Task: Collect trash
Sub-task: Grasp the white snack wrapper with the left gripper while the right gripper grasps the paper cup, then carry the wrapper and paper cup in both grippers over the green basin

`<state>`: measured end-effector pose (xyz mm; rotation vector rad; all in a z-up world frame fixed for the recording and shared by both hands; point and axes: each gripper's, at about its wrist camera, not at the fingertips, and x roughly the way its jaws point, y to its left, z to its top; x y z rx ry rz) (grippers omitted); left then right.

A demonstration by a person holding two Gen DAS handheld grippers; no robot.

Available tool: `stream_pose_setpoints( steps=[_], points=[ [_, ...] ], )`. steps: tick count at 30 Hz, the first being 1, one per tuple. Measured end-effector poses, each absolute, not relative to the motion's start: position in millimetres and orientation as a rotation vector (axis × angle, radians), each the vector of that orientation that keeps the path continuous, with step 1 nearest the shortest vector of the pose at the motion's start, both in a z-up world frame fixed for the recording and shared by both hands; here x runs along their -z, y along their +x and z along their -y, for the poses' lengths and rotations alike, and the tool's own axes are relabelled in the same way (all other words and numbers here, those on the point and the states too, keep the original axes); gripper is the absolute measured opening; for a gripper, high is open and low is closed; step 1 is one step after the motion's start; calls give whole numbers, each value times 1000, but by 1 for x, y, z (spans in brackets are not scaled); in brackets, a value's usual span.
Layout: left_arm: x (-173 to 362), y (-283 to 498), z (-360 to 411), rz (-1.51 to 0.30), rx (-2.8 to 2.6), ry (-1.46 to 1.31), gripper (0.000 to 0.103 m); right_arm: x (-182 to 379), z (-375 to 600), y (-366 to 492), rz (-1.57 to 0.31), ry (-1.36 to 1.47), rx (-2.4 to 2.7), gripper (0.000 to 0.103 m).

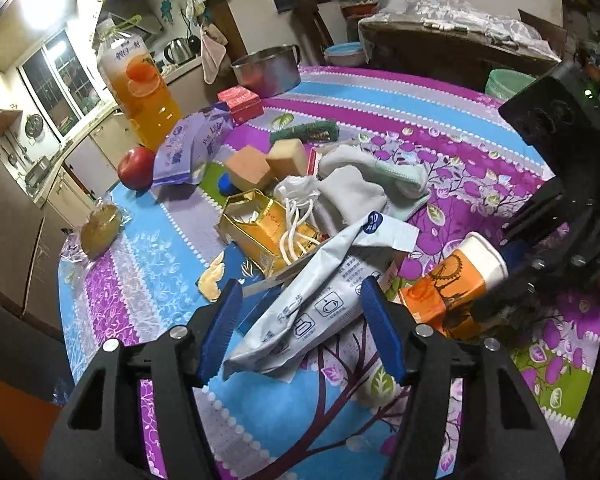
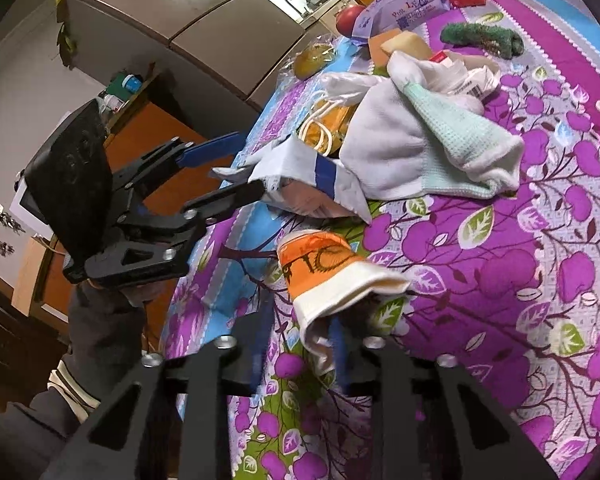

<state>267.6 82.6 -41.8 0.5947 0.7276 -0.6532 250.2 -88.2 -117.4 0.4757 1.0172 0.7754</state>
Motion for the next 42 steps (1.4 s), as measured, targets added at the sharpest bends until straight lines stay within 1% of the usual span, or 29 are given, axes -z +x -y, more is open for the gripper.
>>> stream_pose_setpoints(
  steps=[2,4,6,9,19,20,21,22,23,26,32,37,42],
  points=[
    [46,268,-82,-744,651,609,59,116,90,247,-1007,460,-770,15],
    [57,264,-79,-779,659,649,52,112,90,243,-994,438,-771,12],
    [62,255,-78,-776,672,667,51,108,90,235,-980,405,-774,11],
    [64,249,-78,-782,683,660,42,106,94,229,-971,391,-760,11],
    [69,247,-48,-724,632,725,42,105,107,228,-947,379,-721,11],
    [71,248,-47,-724,619,724,40,104,108,227,-943,378,-713,11],
    [72,249,-45,-722,602,725,27,104,109,226,-937,374,-704,11],
    [72,252,-45,-723,580,707,19,103,111,224,-927,368,-692,10],
    [70,252,-45,-723,569,681,15,102,113,223,-920,365,-684,10],
    [64,249,-47,-707,520,606,10,97,123,216,-881,340,-645,10],
    [56,230,-47,-694,465,457,8,79,136,195,-776,231,-531,10],
    [38,210,-46,-686,406,294,7,57,143,165,-626,29,-354,9],
    [23,181,-38,-637,330,161,7,37,152,142,-509,-45,-248,9]
  ],
)
